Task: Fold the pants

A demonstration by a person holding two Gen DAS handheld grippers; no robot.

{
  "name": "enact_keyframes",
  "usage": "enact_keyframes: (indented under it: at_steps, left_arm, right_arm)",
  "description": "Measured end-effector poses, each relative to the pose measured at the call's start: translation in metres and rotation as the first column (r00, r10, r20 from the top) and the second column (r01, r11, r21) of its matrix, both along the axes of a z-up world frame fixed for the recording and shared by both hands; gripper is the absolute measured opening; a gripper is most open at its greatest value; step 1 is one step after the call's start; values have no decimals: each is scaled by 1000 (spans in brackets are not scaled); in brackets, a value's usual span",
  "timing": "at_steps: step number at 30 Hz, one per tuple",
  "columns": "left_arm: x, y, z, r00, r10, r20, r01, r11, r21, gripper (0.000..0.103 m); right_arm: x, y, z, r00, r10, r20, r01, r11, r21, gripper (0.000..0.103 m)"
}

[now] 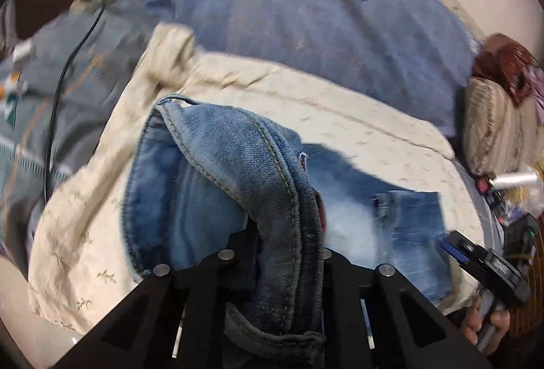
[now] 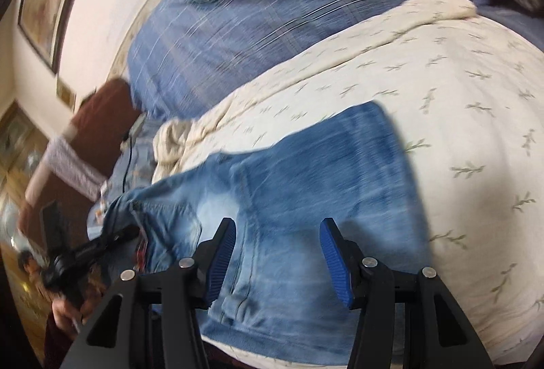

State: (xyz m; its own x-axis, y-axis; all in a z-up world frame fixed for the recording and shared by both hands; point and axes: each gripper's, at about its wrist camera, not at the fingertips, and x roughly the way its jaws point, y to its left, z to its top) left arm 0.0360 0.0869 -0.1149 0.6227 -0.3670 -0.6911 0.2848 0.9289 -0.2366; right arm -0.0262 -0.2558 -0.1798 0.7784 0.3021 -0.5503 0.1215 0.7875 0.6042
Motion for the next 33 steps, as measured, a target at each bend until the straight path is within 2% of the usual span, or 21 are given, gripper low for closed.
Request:
enact_keyframes:
  at_steps: [4,8,12,16,18,20,21,23,26,29,31,33]
  left_arm:
    - [-18,-43,22,995,-86,48,84,995,54,15]
    - [-34,-97,28,978,-198,63,189,975,117,14]
    - [-44,-157,14,957,-288,46,274,942,193,14]
    - [-49,-209,-24,941,-338,-13,328,902,280,16]
    - [-61,-232,-35,937,-350,-5,328,873,362,27]
    - [-79,-246,-29,918,-395,24,356,850,388,65]
    - [-85,-248,-24,909,-415,33,374,848,375,73]
    - [-99,-250,-8,893,-446,57,397,842,365,73]
    - [-115,-245,19,872,-479,102,421,840,341,73]
    - [-122,-226,48,864,-473,174,413,862,293,73]
    - [-111,-205,67,873,-441,209,385,886,260,74]
    - [-95,-175,75,896,-381,227,325,913,246,76]
  right_arm:
    - [-9,-26,1,997,-80,19,78,993,89,55]
    - [-19,-47,1,990,-136,39,128,979,161,55]
    - [-29,-66,1,984,-170,57,153,963,220,55]
    - [-39,-83,1,978,-200,64,176,947,268,55]
    - [-44,-89,0,976,-209,62,183,941,283,55]
    - [-49,-98,-3,976,-211,54,184,931,314,55]
    - [-51,-102,-5,975,-215,49,187,924,334,55]
    - [-54,-108,-8,974,-224,43,193,910,367,55]
    - [-54,-111,-10,974,-221,46,183,895,408,61]
    - [-51,-107,-7,977,-207,55,168,900,403,61]
    - [-49,-101,-5,983,-175,62,137,908,396,62]
    - [-48,-96,-4,987,-146,66,110,915,389,63]
